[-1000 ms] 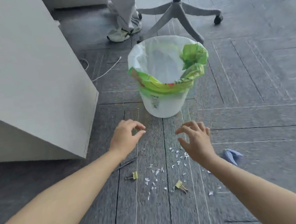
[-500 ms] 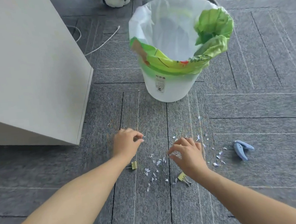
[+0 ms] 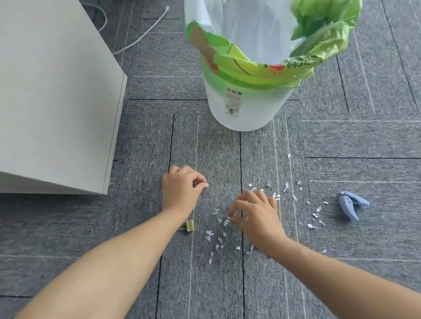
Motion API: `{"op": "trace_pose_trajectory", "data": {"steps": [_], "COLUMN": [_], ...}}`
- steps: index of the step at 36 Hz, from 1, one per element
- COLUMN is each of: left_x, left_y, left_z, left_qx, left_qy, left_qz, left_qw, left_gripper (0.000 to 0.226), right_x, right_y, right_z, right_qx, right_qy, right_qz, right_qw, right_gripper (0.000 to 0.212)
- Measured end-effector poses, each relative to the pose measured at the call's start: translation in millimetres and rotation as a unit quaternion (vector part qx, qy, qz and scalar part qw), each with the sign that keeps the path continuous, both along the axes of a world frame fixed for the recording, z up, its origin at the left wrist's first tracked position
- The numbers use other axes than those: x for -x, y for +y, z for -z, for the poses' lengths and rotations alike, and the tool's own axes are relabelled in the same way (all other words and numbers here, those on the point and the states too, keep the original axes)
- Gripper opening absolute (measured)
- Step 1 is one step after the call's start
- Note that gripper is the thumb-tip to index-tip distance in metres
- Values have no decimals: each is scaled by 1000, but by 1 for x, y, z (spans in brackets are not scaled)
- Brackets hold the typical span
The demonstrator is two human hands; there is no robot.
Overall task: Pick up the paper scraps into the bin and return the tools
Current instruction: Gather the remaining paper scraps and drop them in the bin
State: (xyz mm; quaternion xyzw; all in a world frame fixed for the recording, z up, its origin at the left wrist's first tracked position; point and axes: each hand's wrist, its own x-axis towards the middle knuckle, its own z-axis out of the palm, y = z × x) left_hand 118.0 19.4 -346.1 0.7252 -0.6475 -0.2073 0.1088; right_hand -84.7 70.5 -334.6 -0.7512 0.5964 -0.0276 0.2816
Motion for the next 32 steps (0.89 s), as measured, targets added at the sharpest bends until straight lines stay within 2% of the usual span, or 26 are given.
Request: {"op": "trace_pose_trajectory", "data": {"steps": [8,17,26,32], "left_x": [2,3,-13,-13], "left_y": [1,-5,41,82], "left_z": [0,-9,-17,-16], "left_qx": [-12,-61,-59,-53], "left_qy": [9,-54,35,32], "left_qz": [-5,60,98,118], "left_qw": [1000,995,993,991], "left_gripper": [9,9,11,17], "right_x": [-5,-9,-8,-14], "right_y": [4,12,18,15], "right_z": [1,4,6,6], "right_qx": [-2,3,22,25], "right_qy": [30,56,64,77], "right_qz": [4,37,28,11], "right_qw": [1000,998,997,997], "right_gripper": [18,31,32,32]}}
